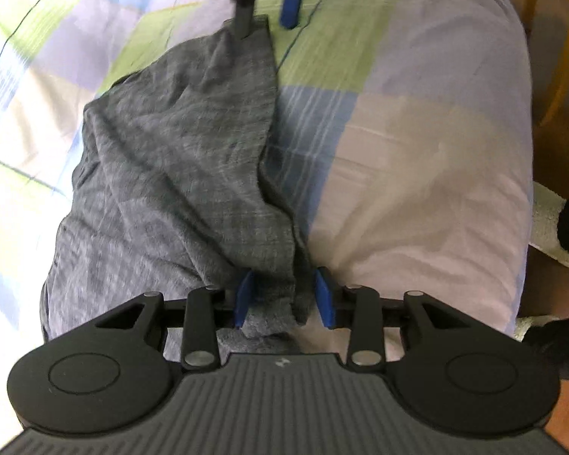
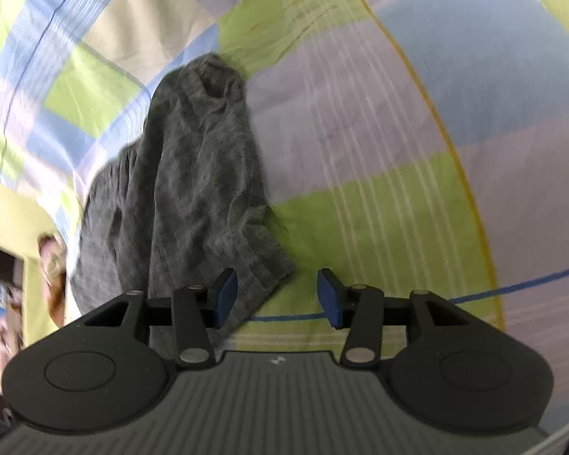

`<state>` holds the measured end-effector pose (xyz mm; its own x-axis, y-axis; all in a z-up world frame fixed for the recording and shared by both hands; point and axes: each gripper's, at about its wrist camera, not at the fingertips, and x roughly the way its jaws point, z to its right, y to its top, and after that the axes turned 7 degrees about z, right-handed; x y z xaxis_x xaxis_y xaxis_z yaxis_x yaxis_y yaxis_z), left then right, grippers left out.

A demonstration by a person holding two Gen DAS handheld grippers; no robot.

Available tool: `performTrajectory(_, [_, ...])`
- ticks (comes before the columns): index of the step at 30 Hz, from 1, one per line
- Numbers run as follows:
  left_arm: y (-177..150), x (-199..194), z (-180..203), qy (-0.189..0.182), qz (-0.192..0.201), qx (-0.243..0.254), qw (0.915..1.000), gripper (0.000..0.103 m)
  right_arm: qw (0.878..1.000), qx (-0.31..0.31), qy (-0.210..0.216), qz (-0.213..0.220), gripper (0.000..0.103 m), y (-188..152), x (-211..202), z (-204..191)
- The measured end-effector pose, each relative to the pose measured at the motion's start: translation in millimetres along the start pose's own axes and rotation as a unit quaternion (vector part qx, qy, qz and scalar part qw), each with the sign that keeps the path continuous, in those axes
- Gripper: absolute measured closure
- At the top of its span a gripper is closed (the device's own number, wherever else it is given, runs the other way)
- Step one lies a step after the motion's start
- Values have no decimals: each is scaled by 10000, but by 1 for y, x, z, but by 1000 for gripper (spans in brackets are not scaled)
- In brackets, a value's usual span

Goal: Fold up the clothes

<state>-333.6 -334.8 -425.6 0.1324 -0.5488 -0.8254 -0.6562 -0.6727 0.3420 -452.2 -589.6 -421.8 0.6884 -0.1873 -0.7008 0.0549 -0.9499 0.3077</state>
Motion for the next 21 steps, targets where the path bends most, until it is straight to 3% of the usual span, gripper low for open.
performTrajectory(2, [-2,-3,3,-5,-25,26,10000,70,9996,269,81,54,60,0,5,3])
performTrajectory(3, [-2,-4,5,-8,-37,36,10000,74,9994,309,148,55,80,-1,8,4])
performTrajectory(4, [-1,-3,6,-84,-70,-32,9999,91,9992,339,219,53,98,-1,12,4])
performTrajectory(5, [1,-2,4,-198,-125,-179,9996,100,9995,271,135,31,99,-2,15,0])
performTrajectory(6, [4,0,3,-220,-150,-258,9993,103,9998,128,110,107,99,-1,12,-5])
performTrajectory(9, [18,-1,-14,-417,-188,-911,9948,103,9988,-217,110,426,99,8,-20,-24])
performTrajectory(10, [25,-8,-23,-577,-50,-1282,9901,103,9985,-257,88,482,99,11,-30,-26])
performTrajectory(14, [58,-24,-28,-911,427,-1771,9790,103,9952,-576,-252,753,101,43,-100,-28])
performTrajectory(16, [79,-26,-22,-1086,604,-2029,9713,103,9933,-784,-525,667,101,52,-110,-23])
performTrajectory(18, [89,-16,-11,-1179,521,-2166,9677,103,9888,-1030,-880,620,100,54,-103,-9])
performTrajectory(21, [95,1,16,-1307,124,-2057,9698,103,9919,-645,-1097,29,96,46,-77,24])
